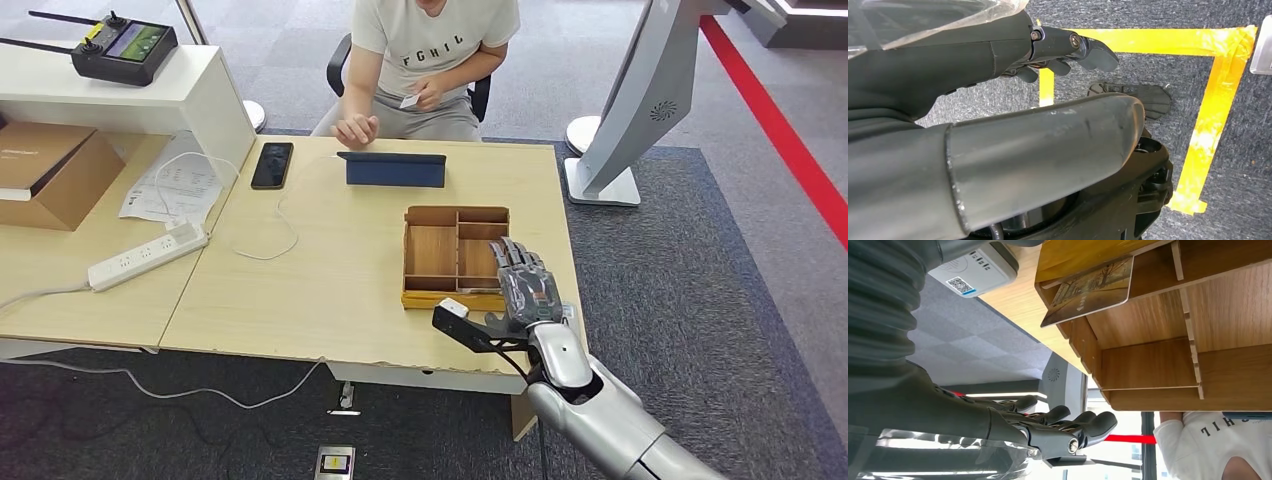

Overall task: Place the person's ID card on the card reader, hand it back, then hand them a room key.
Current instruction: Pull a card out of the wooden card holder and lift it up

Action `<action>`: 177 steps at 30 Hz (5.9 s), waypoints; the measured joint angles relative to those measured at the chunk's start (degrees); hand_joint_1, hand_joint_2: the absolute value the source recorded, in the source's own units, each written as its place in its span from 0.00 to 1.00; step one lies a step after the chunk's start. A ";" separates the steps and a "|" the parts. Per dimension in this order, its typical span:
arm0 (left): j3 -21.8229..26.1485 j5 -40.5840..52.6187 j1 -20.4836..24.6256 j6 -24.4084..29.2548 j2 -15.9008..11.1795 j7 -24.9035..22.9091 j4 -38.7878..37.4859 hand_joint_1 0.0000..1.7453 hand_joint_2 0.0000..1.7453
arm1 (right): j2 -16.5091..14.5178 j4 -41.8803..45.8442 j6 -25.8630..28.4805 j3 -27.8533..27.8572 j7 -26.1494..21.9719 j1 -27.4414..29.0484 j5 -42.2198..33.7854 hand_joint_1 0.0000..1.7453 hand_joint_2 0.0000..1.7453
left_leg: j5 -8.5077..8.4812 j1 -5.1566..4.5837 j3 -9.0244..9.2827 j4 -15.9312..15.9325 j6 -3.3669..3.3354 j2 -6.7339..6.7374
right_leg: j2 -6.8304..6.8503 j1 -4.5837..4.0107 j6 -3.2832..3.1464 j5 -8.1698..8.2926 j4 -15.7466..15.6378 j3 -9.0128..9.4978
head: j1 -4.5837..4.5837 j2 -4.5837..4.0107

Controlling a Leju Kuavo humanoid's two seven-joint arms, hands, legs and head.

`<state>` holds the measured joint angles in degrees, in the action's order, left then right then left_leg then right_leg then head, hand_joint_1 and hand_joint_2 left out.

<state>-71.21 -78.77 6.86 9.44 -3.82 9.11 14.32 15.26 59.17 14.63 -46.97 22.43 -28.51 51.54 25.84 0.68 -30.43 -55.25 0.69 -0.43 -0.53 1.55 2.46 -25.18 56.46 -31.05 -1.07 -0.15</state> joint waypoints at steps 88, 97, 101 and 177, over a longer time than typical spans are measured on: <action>0.00 -8.75 0.04 14.56 0.88 -8.57 1.09 0.00 0.00 | -1.98 -2.10 -3.60 -11.57 4.53 -10.33 -7.84 0.00 0.00 | -0.01 0.00 0.06 -0.05 0.00 0.02 | -0.01 0.00 0.00 0.01 0.00 0.00 | -0.01 0.00; 0.00 -8.98 -0.15 13.23 1.00 -7.41 1.09 0.00 0.00 | 5.92 16.91 -11.00 -7.82 7.92 -8.72 -5.12 0.00 0.00 | 0.00 0.00 0.08 -0.05 0.00 0.02 | -0.02 0.00 0.00 0.01 -0.02 0.00 | -0.01 0.00; 0.00 -9.00 -0.18 10.13 0.28 -7.04 1.09 0.00 0.00 | 9.84 25.20 -16.51 -6.03 11.00 -7.55 -6.13 0.00 0.75 | 0.00 0.00 0.12 -0.06 0.00 0.02 | -0.02 0.00 0.00 0.01 -0.02 0.01 | -0.01 0.00; -0.08 -8.15 0.26 6.08 0.15 -4.35 0.10 0.00 0.00 | -1.40 2.63 -1.61 -2.41 4.54 -0.13 0.28 0.00 1.00 | 0.03 0.02 0.02 -0.01 0.01 0.01 | -0.02 -0.03 0.01 -0.01 0.01 0.02 | -0.01 0.00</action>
<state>-71.29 -86.93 7.12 15.52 -3.68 4.76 14.42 13.86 61.80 13.02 -49.38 26.97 -28.64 51.82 25.87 0.71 -30.41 -55.25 0.70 -0.42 -0.56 1.52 2.47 -25.19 56.46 -31.03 -1.08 -0.15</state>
